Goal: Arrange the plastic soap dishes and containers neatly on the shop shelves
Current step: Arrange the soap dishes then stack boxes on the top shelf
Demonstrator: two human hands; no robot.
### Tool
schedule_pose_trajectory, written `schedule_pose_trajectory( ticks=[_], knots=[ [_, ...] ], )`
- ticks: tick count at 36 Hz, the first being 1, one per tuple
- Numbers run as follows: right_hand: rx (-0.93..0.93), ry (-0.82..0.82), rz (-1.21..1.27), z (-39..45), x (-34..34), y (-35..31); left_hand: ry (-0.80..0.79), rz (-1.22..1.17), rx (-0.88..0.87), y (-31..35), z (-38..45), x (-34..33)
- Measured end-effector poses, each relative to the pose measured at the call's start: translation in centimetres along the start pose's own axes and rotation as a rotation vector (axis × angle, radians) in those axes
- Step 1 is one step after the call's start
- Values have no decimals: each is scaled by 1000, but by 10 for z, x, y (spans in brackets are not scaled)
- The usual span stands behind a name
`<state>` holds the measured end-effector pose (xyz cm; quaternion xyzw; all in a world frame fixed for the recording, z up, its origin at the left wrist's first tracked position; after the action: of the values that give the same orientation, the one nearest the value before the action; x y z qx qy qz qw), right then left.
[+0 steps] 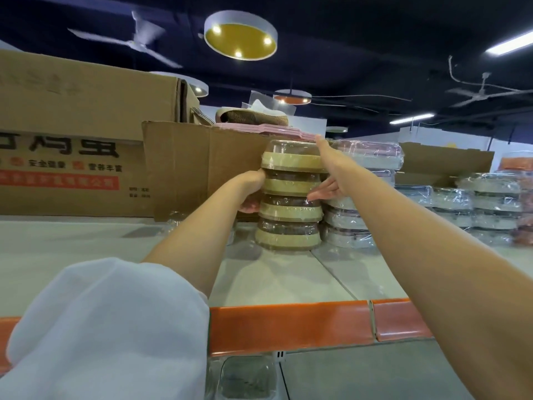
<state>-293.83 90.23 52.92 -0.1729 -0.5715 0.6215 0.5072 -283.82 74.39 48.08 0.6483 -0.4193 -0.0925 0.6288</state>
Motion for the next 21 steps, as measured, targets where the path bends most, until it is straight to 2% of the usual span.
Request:
schedule_pose_trajectory(
  ticks=[5, 10, 14, 21],
  knots=[
    [-2, 27, 34, 6, 3, 2, -20, -87, 17, 0, 3, -2],
    [8, -39, 159, 0, 0, -4, -47, -238, 24, -4, 4, -1],
    [-28, -83, 365, -10, -6, -5, -117, -396, 66, -12, -2, -1],
    [-41, -143, 729, -23, -21, -11, -142, -647, 48, -17, -15, 3]
  ],
)
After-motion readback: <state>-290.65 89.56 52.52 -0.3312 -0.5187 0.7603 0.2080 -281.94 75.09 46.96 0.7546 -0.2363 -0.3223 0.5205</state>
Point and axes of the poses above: each hand's wrist, its own z-axis towards the middle knuckle, its own x-axis out of the back of the hand, y = z × x, the point moved 8 cm from there along z, towards the middle knuckle, and after that the axes turned 10 degrees about x, right-handed, at the moved point
